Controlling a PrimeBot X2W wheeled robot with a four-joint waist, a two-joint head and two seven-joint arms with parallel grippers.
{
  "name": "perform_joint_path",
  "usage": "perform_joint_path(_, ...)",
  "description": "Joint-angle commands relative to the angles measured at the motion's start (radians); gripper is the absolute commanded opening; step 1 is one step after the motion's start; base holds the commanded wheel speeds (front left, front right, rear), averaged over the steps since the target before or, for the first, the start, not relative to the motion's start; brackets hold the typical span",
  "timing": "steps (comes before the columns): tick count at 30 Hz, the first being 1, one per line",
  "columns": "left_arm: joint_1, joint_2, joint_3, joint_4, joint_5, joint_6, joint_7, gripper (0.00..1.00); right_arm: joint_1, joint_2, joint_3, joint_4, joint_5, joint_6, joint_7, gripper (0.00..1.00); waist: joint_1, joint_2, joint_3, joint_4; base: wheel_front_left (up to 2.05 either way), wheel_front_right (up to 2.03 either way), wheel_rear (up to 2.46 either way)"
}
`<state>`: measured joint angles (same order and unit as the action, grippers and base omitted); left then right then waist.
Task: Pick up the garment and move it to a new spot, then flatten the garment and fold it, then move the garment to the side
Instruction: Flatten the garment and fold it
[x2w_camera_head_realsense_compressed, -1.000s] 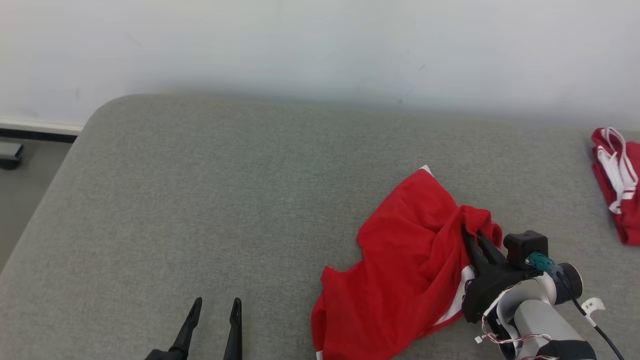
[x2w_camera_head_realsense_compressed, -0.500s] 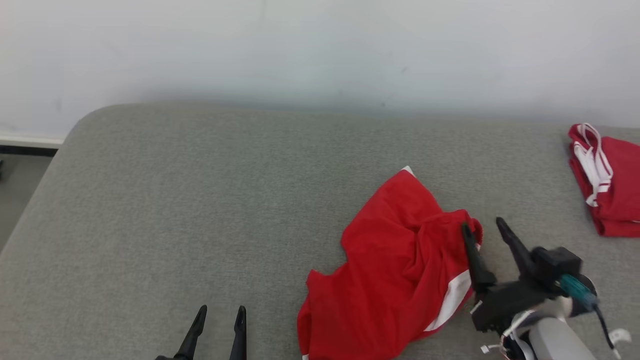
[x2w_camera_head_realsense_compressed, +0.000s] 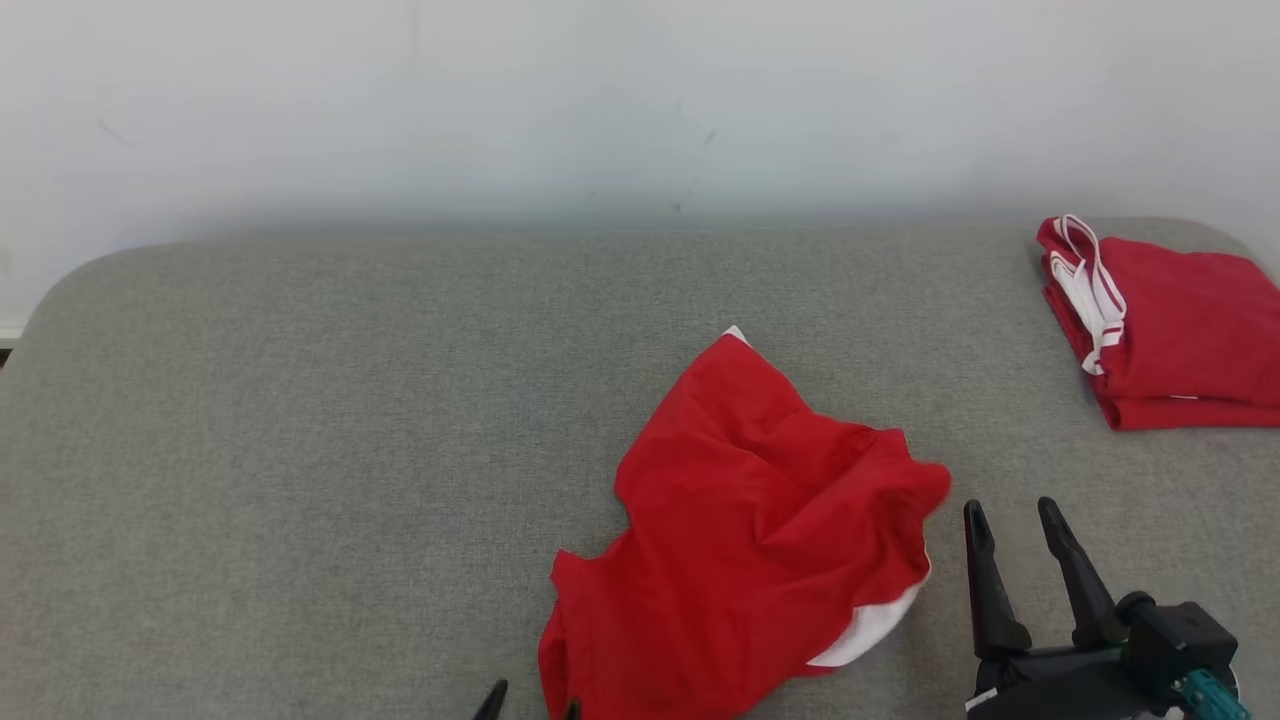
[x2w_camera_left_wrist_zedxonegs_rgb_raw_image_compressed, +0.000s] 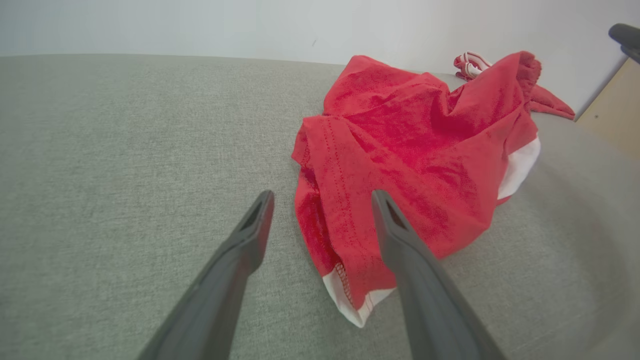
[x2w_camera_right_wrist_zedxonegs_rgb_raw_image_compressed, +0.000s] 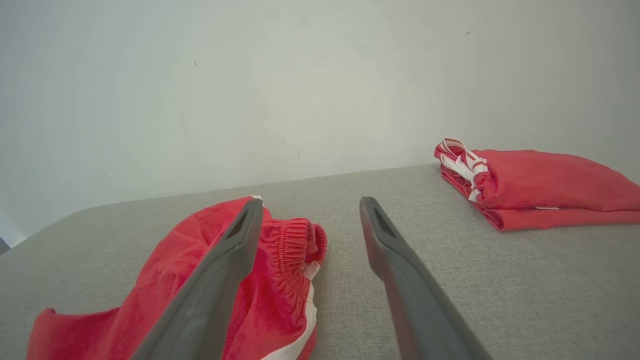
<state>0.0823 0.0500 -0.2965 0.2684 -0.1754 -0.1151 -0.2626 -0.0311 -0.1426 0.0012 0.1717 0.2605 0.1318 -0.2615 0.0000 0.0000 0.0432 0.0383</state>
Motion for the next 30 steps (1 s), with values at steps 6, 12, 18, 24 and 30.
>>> perform_joint_path(6,0.031,0.000,-0.044,0.075,-0.007,-0.015,-0.003,1.00,0.043,0.025,-0.012,-0.027,-0.013,-0.003,-0.005,1.00,0.0000,0.0000,0.001,-0.028,0.00,0.00,0.00)
perform_joint_path(12,0.008,0.001,-0.079,0.149,-0.039,-0.014,-0.003,1.00,0.050,0.029,-0.013,-0.023,-0.014,-0.003,-0.005,1.00,0.0000,0.0000,-0.005,-0.043,0.00,0.00,0.00)
perform_joint_path(18,-0.051,0.002,-0.120,0.225,-0.105,-0.015,-0.003,0.74,0.052,0.032,-0.008,-0.023,-0.017,-0.003,-0.005,1.00,0.0000,0.0000,-0.009,-0.055,0.00,0.00,0.00)
perform_joint_path(24,-0.115,0.001,-0.102,0.228,-0.153,-0.015,-0.003,0.00,0.053,0.031,-0.017,-0.028,-0.016,-0.003,-0.005,1.00,0.0000,0.0000,-0.001,-0.054,0.00,0.00,0.00)
perform_joint_path(30,-0.111,0.029,-0.020,0.151,-0.137,-0.015,-0.003,0.00,0.053,0.039,-0.031,-0.031,-0.017,-0.003,-0.005,1.00,0.0000,0.0000,0.009,-0.037,0.00,0.00,0.00)
